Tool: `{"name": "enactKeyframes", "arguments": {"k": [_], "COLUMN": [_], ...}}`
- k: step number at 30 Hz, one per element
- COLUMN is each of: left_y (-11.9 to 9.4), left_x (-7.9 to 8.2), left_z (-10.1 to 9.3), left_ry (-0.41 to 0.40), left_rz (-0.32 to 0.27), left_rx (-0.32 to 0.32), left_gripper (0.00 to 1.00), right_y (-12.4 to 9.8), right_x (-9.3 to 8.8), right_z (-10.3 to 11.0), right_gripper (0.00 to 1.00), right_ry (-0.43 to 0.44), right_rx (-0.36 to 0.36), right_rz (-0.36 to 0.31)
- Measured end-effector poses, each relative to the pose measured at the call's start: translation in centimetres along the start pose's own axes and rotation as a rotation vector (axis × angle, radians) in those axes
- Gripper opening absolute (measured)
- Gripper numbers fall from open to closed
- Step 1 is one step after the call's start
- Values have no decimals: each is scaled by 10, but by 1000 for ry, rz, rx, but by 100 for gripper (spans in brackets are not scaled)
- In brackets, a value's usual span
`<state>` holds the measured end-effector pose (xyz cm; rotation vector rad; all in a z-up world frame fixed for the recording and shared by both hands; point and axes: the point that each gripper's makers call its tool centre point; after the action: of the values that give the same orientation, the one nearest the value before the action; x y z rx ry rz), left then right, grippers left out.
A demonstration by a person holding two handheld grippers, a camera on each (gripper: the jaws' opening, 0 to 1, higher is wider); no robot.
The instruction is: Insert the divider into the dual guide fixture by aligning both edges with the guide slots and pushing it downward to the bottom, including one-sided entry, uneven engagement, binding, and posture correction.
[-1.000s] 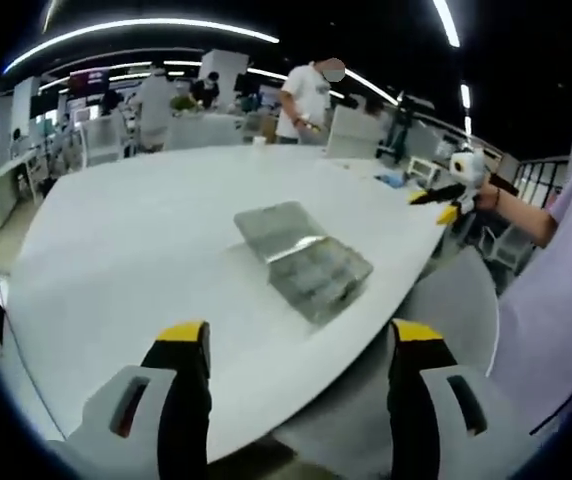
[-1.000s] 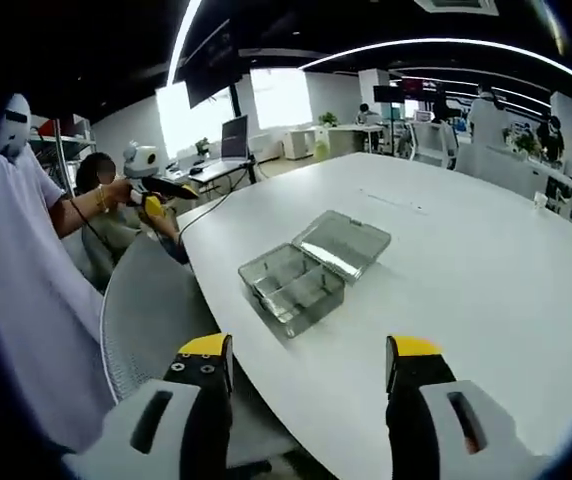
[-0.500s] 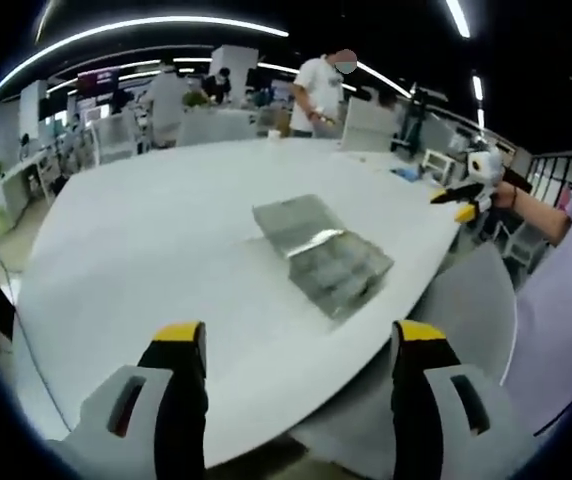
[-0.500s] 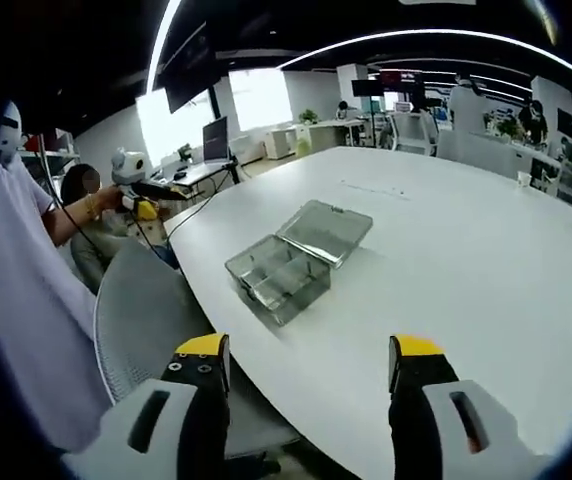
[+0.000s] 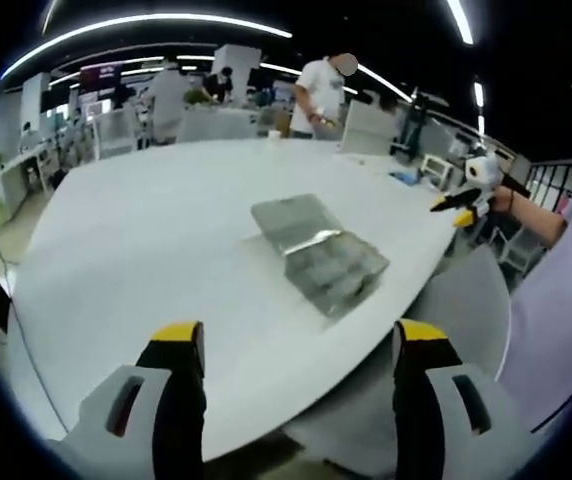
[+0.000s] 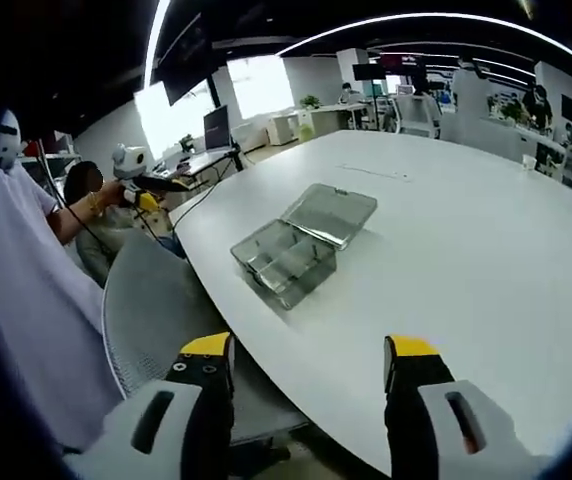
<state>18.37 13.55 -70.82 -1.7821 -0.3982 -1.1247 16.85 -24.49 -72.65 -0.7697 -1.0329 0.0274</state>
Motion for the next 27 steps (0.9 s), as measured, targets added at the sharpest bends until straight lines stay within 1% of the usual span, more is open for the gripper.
{"name": "enactKeyframes", "arguments": {"k": [1, 4, 9, 14, 17, 27], "left_y": [0, 0, -1, -3, -5, -6], "left_x": [-1, -4, -5, -7, -6, -7], "left_z": [-1, -2, -4, -8, -11, -9], "left_ry": [-1, 7, 5, 12, 4, 0], "left_rz": [7, 19, 19, 30, 23, 25], "left_rx": [-4, -6, -9, -18, -29, -24], "left_gripper": [77, 78, 79, 80, 80, 80], "right_y": [-1, -2, -5, -6, -5, -6], "right_x": [1, -2, -6, -7, -6, -6], "right_z": [-1, -1, -4, -5, -4, -5], "right_gripper": [62, 62, 69, 73, 77, 77], "right_ry": [2, 2, -1, -6, -15, -29], "right_rx": [-6, -8, -23, -30, -32, -35], "right_rz": [-8, 0, 3, 2, -1, 0]}}
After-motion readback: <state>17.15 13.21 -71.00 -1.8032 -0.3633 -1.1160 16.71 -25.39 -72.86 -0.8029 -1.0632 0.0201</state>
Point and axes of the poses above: the point that each gripper's makers call its tool centre point, and the gripper's own axes: y roughly forward along the fingers, z roughly to its left, x roughly out of its top, and after that the axes turned 8 degrees about x, right-handed
